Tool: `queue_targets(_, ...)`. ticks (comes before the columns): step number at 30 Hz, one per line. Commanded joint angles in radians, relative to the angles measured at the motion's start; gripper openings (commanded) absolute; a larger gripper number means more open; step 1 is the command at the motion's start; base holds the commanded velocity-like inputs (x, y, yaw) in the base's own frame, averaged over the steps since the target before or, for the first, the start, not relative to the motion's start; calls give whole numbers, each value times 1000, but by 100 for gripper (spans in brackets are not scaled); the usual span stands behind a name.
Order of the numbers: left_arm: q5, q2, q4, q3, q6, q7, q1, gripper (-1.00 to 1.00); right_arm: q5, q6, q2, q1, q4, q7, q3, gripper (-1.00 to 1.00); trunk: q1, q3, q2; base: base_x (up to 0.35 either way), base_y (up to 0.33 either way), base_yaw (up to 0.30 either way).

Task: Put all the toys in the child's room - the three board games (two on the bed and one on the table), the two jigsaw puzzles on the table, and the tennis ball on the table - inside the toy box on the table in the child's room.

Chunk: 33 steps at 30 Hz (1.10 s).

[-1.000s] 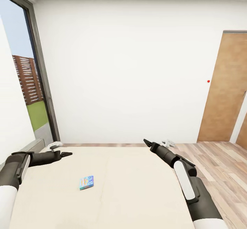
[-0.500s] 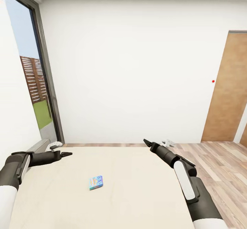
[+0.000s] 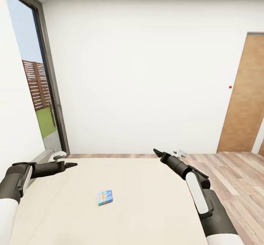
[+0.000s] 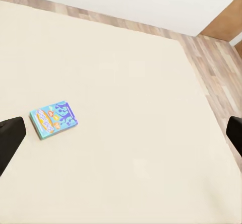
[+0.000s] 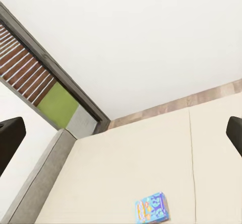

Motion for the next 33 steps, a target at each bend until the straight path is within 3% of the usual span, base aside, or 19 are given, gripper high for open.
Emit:
queue_targets(1, -10, -1, 0, 4, -6, -10, -1, 100, -1, 7, 1, 0, 0, 4, -3, 100, 1, 0, -1, 66, 57, 0)
queue_targets(33, -9, -2, 0, 4, -34, -10, -1, 100, -1, 7, 1, 0, 0, 4, -3, 100, 1, 0, -1, 40, 73, 0)
